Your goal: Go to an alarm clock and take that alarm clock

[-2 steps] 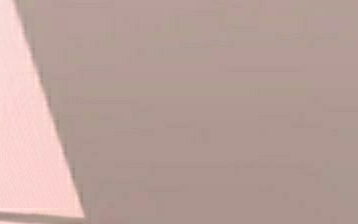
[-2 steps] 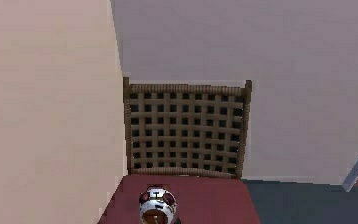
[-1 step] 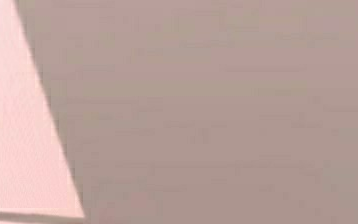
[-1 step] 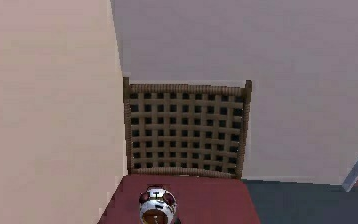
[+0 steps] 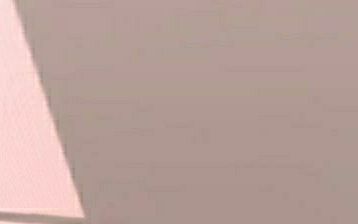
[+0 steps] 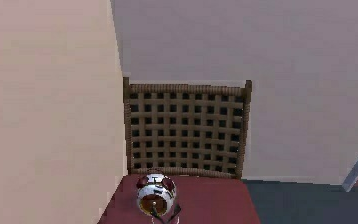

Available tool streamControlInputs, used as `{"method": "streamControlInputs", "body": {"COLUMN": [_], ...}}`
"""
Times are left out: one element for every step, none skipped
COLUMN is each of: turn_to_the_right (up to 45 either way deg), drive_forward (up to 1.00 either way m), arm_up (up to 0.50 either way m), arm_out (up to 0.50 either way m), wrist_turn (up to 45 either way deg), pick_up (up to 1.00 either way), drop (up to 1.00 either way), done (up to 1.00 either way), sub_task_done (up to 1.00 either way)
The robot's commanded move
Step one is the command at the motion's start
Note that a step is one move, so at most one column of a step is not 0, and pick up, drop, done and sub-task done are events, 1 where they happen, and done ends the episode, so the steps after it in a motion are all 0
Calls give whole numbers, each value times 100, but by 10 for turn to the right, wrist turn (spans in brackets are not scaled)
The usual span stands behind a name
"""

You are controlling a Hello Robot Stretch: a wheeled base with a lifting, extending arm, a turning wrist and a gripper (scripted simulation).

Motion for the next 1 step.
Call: {"method": "streamControlInputs", "body": {"turn_to_the_right": [0], "drive_forward": [0], "arm_up": [0], "arm_out": [0], "wrist_turn": [0], "pick_up": [0], "drop": [0], "done": [100], "sub_task_done": [0]}}
